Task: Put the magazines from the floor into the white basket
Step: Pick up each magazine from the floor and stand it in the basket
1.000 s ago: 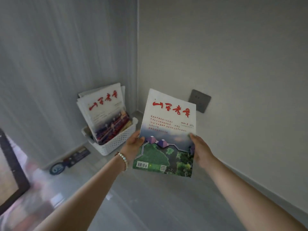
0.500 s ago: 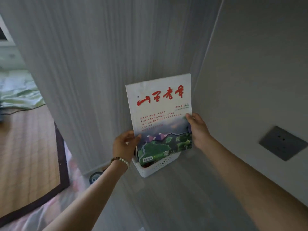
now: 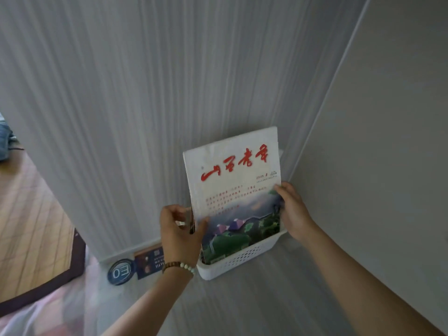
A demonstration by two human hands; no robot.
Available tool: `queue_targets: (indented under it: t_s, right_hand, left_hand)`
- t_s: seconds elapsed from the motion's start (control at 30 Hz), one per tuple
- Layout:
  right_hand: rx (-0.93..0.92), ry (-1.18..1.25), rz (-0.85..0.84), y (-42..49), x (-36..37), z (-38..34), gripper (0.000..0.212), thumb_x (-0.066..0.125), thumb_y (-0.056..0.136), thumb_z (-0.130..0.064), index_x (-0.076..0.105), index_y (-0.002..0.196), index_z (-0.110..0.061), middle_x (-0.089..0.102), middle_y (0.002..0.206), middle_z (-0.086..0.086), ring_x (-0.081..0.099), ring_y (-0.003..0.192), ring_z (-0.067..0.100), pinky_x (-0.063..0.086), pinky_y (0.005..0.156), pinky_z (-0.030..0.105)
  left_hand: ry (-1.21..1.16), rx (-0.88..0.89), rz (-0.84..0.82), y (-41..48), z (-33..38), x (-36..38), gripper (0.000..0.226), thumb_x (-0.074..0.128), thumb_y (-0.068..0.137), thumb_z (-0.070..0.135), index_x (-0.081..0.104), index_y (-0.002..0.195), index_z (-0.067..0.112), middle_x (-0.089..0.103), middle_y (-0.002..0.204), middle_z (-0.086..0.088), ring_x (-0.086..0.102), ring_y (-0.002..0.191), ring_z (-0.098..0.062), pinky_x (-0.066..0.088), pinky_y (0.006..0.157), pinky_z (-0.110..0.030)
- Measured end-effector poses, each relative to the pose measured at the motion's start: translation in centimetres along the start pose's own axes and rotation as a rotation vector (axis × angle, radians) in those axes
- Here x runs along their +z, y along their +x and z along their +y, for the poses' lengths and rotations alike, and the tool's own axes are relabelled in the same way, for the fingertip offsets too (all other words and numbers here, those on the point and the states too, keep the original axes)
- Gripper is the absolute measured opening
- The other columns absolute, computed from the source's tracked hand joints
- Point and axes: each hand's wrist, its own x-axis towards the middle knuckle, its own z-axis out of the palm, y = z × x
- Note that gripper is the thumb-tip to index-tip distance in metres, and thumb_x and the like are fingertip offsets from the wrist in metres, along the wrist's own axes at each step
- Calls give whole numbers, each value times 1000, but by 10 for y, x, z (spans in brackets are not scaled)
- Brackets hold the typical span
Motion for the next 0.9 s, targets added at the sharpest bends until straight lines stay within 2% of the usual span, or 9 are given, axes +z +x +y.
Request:
queue_targets:
  t_s: [0.03, 0.1, 0.2, 0.3, 0.4, 0.47, 0.63, 0.77, 0.9]
  right_hand:
    - [13, -13, -21, 2, 0, 6, 5, 48, 95, -21, 51, 93, -17, 62, 105, 7, 60, 85, 16, 47, 59, 21]
    - [8, -26, -50, 9, 3, 12, 30, 58, 88, -31, 48, 108, -12, 63, 107, 7, 64, 88, 15, 51, 59, 21]
    - [-34, -118, -45, 27, 7, 13, 79, 68, 68, -54, 37, 132, -20, 58, 124, 3, 61, 106, 17, 56, 81, 34]
    - [-15, -156, -74, 44, 3, 16, 97, 68, 57, -70, 39, 136, -22, 58, 128, -1, 59, 113, 20, 52, 92, 40]
    - [32, -145, -172, 54, 5, 21, 98, 67, 50, -78, 47, 127, -21, 65, 120, 0, 65, 96, 16, 56, 76, 31]
    - [44, -107, -158, 60, 6, 25, 99, 68, 47, -75, 45, 126, -19, 65, 119, 1, 64, 102, 16, 54, 87, 35]
    - [10, -119, -159, 58, 10, 22, 91, 64, 56, -66, 44, 129, -15, 64, 119, 4, 62, 108, 22, 52, 93, 42]
    - [-17, -68, -216, 42, 11, 8, 72, 59, 69, -61, 56, 123, -13, 69, 113, 11, 67, 93, 27, 57, 61, 29]
    - [-140, -34, -169, 31, 9, -12, 70, 69, 62, -56, 59, 120, -19, 72, 108, 9, 70, 98, 27, 57, 83, 46]
  left_hand:
    - [4, -36, -36, 1, -2, 3, 46, 75, 70, 13, 38, 95, 25, 48, 94, 7, 52, 84, -9, 51, 69, -15]
    - [-34, -74, -137, 5, -2, 11, 57, 73, 73, 14, 32, 111, 28, 45, 111, 8, 50, 98, -10, 52, 82, -28]
    - [-129, -54, -255, 10, 0, 22, 59, 68, 77, 20, 33, 125, 26, 48, 121, 8, 51, 105, -12, 51, 86, -36]
    - [-163, -34, -264, 16, 1, 24, 62, 67, 69, 36, 39, 123, 28, 54, 122, 7, 57, 106, -16, 51, 88, -41]
    - [-181, -65, -320, 25, 2, 22, 74, 68, 57, 47, 43, 125, 26, 58, 125, 1, 59, 110, -25, 50, 91, -54]
    - [-240, -82, -367, 30, 2, 21, 76, 69, 57, 44, 43, 126, 27, 59, 124, 1, 60, 109, -24, 50, 89, -53]
    - [-209, -58, -362, 34, 3, 22, 79, 70, 57, 40, 40, 128, 23, 58, 125, -1, 60, 108, -23, 51, 89, -53]
    - [-186, -36, -304, 32, 1, 19, 72, 69, 55, 40, 47, 121, 23, 63, 117, 1, 64, 98, -17, 56, 74, -33]
    - [-220, -3, -278, 27, 3, 17, 71, 69, 52, 42, 49, 117, 24, 64, 113, 2, 64, 94, -14, 56, 67, -26]
